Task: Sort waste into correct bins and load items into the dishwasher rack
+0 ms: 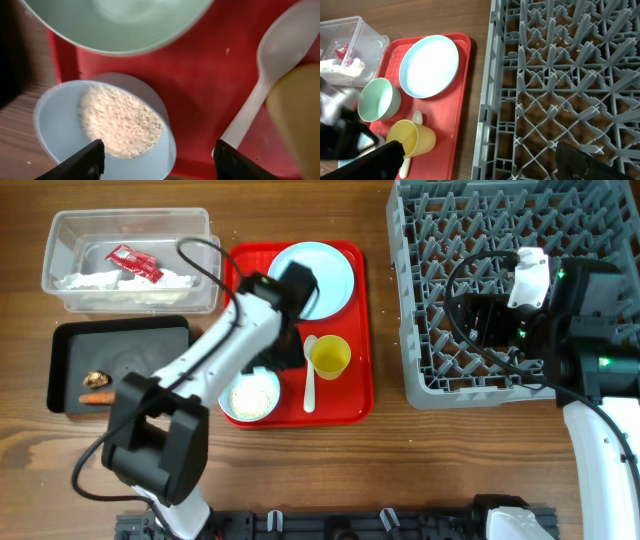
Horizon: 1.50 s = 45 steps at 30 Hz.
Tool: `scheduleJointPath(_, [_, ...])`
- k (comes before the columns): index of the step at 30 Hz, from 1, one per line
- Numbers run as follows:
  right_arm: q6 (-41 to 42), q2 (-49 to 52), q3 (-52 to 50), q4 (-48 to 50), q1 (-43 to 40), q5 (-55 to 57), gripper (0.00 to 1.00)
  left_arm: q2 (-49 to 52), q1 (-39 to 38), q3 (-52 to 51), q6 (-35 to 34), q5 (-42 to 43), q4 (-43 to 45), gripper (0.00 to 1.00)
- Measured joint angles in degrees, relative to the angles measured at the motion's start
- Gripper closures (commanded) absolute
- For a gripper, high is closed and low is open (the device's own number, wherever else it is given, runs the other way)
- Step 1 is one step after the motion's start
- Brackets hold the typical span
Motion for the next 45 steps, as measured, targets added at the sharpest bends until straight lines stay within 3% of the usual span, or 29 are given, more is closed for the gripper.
scheduleJointPath(2, [0.00,0.00,0.00,0.02,0.00,0.00,0.00,0.00,-1.44,-2.47,-0.52,0.66,1.64,0.42])
scheduleJointPath(6, [0.00,0.00,0.00,0.04,0.00,0.00,0.00,0.00,-2.54,-6.49,-1.36,1.18,5.42,0.69])
scheduleJointPath(12, [0.00,0.00,0.00,0.02,0.00,0.00,0.00,-0.02,-2.54,-11.63,-1.62,1.16,11.23,0.95])
scheduleJointPath(21, [0.00,0.00,0.00,0.00,0.00,0.00,0.00,-0.02,-2.54,-11.96,-1.36,1.84,9.14,0.96])
scheduleJointPath(27, [0.00,0.00,0.00,-0.07,0.00,0.00,0.00,-2.03,-2.25,-1.42,1.81,2.95,-1.60,0.96])
scheduleJointPath(31, [0.00,0.00,0.00,-0.28,0.00,0.00,0.00,-9.25,1.79,3.39,6.34,5.07,-2.78,0.96])
scheduleJointPath(38, [0.00,0.00,0.00,-0.87,0.00,0.00,0.00,-15.17,23.80,3.96,16.76,13.68,-2.60,0.96])
scheduleJointPath(45, [0.00,0.04,0.00,-1.01,0.00,0.00,0.00,-12.94,48.24,0.72,34.05,32.96,0.13,0.96])
